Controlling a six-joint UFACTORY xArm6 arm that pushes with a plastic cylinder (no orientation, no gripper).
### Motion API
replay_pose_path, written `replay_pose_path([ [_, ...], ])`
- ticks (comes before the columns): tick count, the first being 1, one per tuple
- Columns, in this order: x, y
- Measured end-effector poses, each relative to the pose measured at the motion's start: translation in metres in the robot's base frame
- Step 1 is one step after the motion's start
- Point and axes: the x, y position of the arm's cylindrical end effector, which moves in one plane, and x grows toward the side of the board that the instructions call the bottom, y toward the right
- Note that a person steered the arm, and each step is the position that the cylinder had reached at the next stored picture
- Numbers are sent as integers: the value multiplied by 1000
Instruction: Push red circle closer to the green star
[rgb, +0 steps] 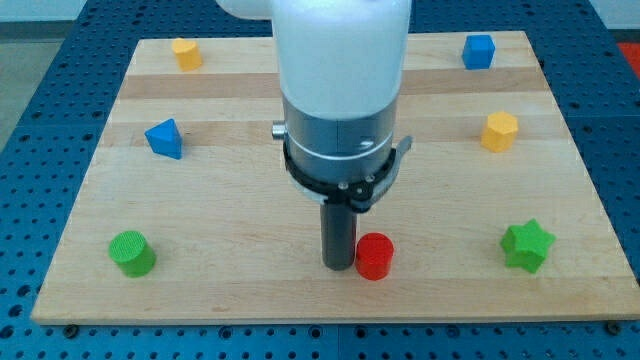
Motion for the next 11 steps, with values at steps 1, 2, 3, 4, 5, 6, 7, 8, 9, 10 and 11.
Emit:
replay_pose_path([
  [1, 10, 4],
  [2, 7, 26],
  [3, 0, 46],
  [4, -8, 46],
  [5, -22, 46],
  [6, -34, 47],
  [7, -36, 71],
  [8, -36, 102],
  [9, -36, 120],
  [10, -36, 114],
  [11, -24, 69],
])
